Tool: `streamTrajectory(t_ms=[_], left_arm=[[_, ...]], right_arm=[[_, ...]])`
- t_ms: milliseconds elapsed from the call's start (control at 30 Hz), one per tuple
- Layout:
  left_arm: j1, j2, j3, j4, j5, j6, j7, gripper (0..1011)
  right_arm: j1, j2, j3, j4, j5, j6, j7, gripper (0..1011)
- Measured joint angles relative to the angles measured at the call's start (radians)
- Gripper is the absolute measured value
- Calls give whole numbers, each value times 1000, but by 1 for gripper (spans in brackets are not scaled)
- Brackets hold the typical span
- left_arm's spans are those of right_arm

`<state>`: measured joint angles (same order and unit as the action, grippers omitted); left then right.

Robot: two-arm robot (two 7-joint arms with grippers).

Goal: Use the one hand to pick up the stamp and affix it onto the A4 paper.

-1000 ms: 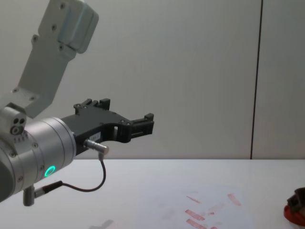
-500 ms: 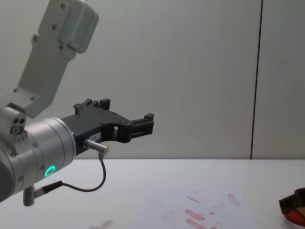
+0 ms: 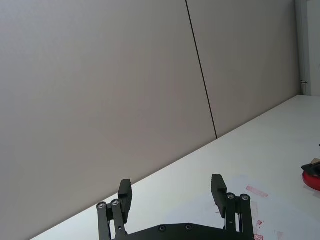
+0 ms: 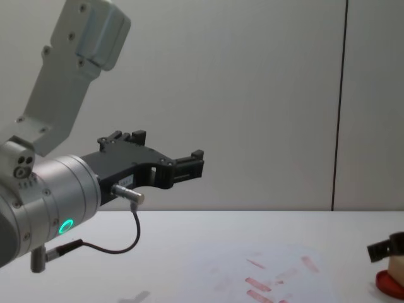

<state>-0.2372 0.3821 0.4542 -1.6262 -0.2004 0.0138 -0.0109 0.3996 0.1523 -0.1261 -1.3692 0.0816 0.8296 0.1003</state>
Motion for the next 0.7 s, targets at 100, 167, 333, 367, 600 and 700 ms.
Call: streamTrajectory(t_ms=[100, 167, 333, 367, 600, 700], left_arm=[[0, 0, 0, 0, 0, 0, 0, 1002], [0, 0, 0, 0, 0, 0, 0, 1002], [0, 0, 0, 0, 0, 0, 0, 1002], [0, 0, 0, 0, 0, 0, 0, 1002], [0, 0, 0, 0, 0, 0, 0, 1002], [0, 0, 0, 0, 0, 0, 0, 1002]], right_arm=[[-7, 2, 0, -12, -8, -30, -1, 1001], [-13, 3, 1, -24, -14, -56, -4, 1001], [-26, 7, 2, -47, -30, -118, -11, 1001], [-26, 7, 2, -47, -30, -118, -11, 1001], [-43, 13, 4, -79, -54, -210, -22, 1001], [-48, 15, 5, -90, -62, -237, -25, 1001]])
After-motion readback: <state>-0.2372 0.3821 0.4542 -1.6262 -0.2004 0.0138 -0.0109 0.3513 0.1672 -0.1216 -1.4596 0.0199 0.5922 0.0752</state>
